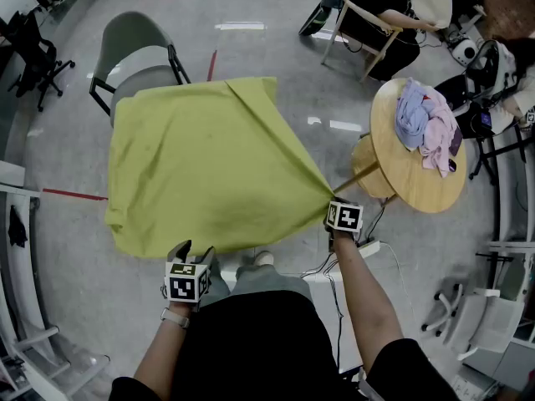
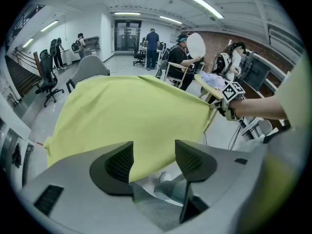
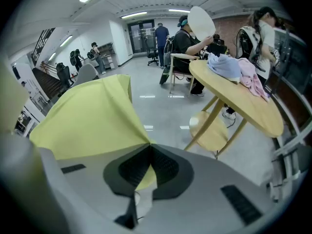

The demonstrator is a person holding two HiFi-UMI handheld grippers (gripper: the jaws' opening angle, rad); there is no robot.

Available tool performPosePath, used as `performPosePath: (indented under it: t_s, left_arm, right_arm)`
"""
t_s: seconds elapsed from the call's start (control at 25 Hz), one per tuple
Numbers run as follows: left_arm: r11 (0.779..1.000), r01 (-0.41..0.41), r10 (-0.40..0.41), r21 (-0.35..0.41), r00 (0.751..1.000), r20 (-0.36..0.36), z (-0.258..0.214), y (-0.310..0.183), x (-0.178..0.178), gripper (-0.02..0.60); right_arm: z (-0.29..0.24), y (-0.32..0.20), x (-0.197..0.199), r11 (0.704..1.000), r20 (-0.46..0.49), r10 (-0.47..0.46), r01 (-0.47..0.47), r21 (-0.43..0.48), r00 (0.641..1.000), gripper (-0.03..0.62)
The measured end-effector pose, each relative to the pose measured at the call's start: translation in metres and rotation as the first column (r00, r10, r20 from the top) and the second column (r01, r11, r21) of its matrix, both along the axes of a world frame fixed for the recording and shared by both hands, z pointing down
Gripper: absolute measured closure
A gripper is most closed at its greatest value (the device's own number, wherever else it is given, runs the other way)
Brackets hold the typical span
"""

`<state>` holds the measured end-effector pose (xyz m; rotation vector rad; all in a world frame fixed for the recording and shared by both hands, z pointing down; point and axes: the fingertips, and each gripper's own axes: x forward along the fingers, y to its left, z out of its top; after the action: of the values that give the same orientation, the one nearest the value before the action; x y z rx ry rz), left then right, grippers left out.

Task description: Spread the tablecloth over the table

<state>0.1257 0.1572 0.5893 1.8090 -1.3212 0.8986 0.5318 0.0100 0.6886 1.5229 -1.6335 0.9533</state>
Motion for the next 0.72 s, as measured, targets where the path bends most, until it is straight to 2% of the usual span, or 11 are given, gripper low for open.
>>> performPosePath:
  t_s: [0.28, 0.56, 0.72]
  left_arm:
    - [1.000, -0.003, 0.003, -0.004, 1.000, 0.003, 0.003, -0.003, 0.005, 0.314]
    - [1.000, 0.014, -0.015, -0.014, 1.000, -0.004, 0.007, -0.002, 0.003, 0.314]
    - [1.000, 0.025, -0.025, -0.017, 1.000, -0.009, 0.008, -0.001, -0.003, 0.314]
  right_arm:
    - [0.010, -0.002, 0.026, 0.999, -0.005, 0.035, -0.035, -0.016, 0.999, 0.580]
    - [0.020, 0.003, 0.021, 0.998, 0.039, 0.040, -0.039, -0.041, 0.998, 0.577]
    - [0.020, 0.005, 0.015, 0.998, 0.058, 0.053, -0.050, -0.046, 0.997, 0.547]
